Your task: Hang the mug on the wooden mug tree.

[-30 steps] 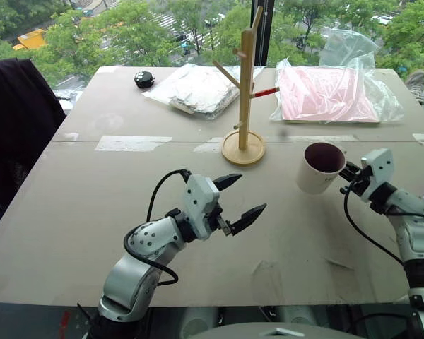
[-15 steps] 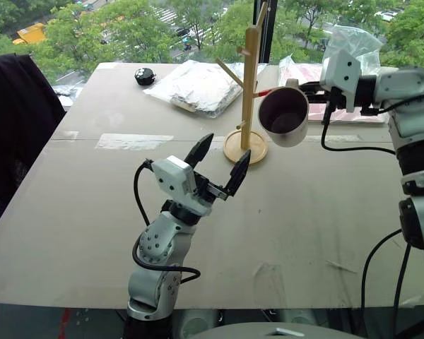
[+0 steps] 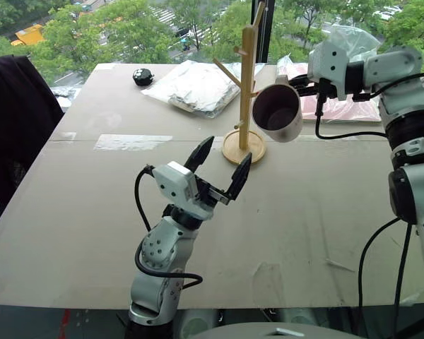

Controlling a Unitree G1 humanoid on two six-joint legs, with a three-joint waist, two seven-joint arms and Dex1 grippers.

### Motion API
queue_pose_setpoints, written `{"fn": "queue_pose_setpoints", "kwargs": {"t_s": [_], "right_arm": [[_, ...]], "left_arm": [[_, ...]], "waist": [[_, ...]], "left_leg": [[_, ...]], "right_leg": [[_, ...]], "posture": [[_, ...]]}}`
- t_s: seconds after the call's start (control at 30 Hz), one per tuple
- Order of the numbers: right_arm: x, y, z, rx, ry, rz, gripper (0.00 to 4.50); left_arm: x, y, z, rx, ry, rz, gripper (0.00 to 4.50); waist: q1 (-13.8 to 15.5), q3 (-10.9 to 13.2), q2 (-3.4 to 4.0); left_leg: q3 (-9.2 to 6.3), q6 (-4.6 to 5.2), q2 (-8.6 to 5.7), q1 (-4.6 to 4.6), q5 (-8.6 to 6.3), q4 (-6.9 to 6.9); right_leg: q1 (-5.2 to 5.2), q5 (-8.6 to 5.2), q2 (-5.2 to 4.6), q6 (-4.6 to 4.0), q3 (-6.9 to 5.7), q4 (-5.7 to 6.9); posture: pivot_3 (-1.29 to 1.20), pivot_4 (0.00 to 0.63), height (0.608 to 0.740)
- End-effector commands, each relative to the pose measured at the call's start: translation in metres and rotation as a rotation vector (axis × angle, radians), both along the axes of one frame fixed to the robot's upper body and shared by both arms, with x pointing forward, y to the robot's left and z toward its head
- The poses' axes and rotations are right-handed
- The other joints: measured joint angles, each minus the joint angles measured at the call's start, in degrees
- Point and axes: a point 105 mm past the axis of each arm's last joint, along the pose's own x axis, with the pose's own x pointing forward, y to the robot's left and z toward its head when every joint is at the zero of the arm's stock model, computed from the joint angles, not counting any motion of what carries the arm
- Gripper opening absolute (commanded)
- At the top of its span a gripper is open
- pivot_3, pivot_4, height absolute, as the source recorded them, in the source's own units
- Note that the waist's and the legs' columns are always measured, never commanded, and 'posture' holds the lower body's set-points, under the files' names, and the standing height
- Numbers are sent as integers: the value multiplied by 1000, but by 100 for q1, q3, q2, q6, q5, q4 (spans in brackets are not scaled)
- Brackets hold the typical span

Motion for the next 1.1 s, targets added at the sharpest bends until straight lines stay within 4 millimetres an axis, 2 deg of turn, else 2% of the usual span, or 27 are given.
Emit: {"fn": "queue_pose_setpoints", "kwargs": {"t_s": [0.03, 0.17, 0.27, 0.33, 0.4, 0.43, 0.53, 0.63, 0.8, 0.87, 0.97, 1.1], "right_arm": [[0, 9, 19, 23, -58, 13, 29], [5, 11, 18, 18, -59, -19, 29], [8, 10, 18, 8, -74, -45, 737], [9, 9, 19, 13, -73, -51, 1849], [10, 8, 21, 23, -78, -62, 2591], [10, 6, 22, 29, -80, -70, 3171], [11, -8, 19, 59, -58, -97, 4428], [9, -26, 11, 125, -7, -114, 4428], [-9, -62, -27, 345, 187, -85, 4428], [-23, -75, -55, 435, 261, -96, 4428], [-46, -83, -95, 539, 332, -157, 4428], [-98, -89, -150, 673, 453, -258, 4428]], "left_arm": [[-6, -3, 7, -2, -46, -23, 4500], [-7, -5, 7, -7, -50, -35, 4500], [-8, -7, 8, -17, -51, -48, 4500], [-7, -6, 8, -16, -54, -48, 4500], [-7, -6, 8, -13, -55, -49, 4500], [-7, -6, 8, -11, -54, -50, 4500], [-6, -4, 1, 11, -25, -42, 4500], [-3, 5, -11, 42, 36, -5, 4500], [-3, 31, -48, 143, 206, 73, 4500], [-9, 38, -61, 194, 262, 70, 4500], [-19, 39, -78, 288, 317, 41, 4500], [-27, 44, -97, 356, 407, -11, 4500]], "waist": [[1, 0, 1], [7, 1, 1], [6, 4, 4], [2, 5, 5], [1, 5, 6], [1, 5, 5], [8, 5, 5], [15, 5, 5], [15, 6, 5], [16, 6, 5], [39, 6, 6], [40, 7, 12]], "left_leg": [[0, -2, 0, 0, 1, 0], [-1, -12, -4, -2, 6, 0], [-2, -15, -7, -5, 8, 0], [-2, -16, -8, -5, 8, -1], [-3, -16, -8, -5, 8, -3], [-3, -15, -8, -5, 8, -3], [-4, -14, -8, -5, 8, -3], [-5, -13, -10, -5, 7, -3], [-10, 8, -10, -9, -5, -5], [-13, 10, -9, -9, -6, -6], [-25, 11, -6, -10, -6, -11], [-31, 11, -6, -6, -7, -17]], "right_leg": [[0, 0, -1, 0, 0, 0], [0, 0, -34, 0, -5, 0], [-2, 0, -39, 0, -7, -1], [-2, 0, -40, 0, -7, -2], [-2, 0, -40, 0, -8, -3], [-2, 0, -40, 0, -9, -2], [-2, 0, -39, 0, -9, -2], [-1, 0, -41, 0, -10, -3], [0, 0, -43, 1, -12, -7], [1, 1, -44, 2, -12, -7], [1, 2, -47, 5, -11, -6], [1, -1, -47, 1, -12, -1]], "posture": [[0, 150, 740], [0, 150, 740], [0, 150, 740], [0, 150, 740], [0, 150, 740], [0, 150, 740], [0, 150, 740], [0, 150, 740], [0, 150, 740], [0, 150, 740], [0, 150, 740], [0, 150, 740]]}}
